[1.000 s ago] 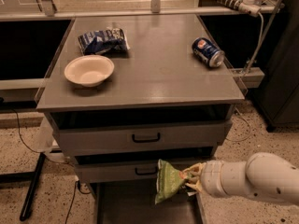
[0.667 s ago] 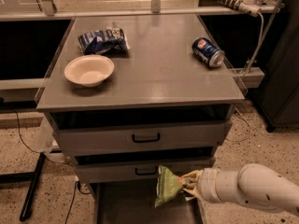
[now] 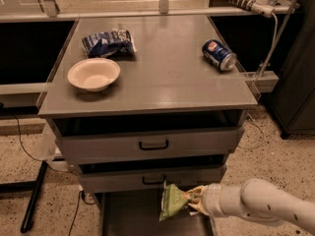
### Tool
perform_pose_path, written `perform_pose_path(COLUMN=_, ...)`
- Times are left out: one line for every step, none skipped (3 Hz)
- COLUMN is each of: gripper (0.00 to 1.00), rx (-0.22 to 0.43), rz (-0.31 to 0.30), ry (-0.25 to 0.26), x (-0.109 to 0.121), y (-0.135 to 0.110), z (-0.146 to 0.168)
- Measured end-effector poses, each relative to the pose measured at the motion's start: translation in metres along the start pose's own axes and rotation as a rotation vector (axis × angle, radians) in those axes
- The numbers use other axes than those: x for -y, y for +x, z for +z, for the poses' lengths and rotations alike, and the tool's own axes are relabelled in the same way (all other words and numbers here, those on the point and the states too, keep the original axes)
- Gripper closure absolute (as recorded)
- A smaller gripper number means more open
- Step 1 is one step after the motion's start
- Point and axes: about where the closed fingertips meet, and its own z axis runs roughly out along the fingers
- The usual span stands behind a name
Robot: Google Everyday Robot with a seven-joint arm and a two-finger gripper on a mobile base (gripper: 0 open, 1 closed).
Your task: Place green jalapeno chip bag into bottom drawer
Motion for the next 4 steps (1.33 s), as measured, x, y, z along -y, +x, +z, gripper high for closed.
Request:
perform_pose_path(gripper=1.0, rx=0.046, rz=-0.012, ry=0.017, x=0.005, y=0.005, z=0.024)
perform_pose_path(gripper=1.0, rx=0.117, rz=-0.021, ry=0.058, x=0.014, y=0.026, z=0.064)
perform_pose_path(gripper=1.0, rx=0.179, rz=-0.031, ry=0.094, x=0.017, y=0.056, z=0.104)
perform_pose_path(gripper=1.0, rx=0.198, rz=-0.079, ry=0.073, x=0.008, y=0.084, z=0.142)
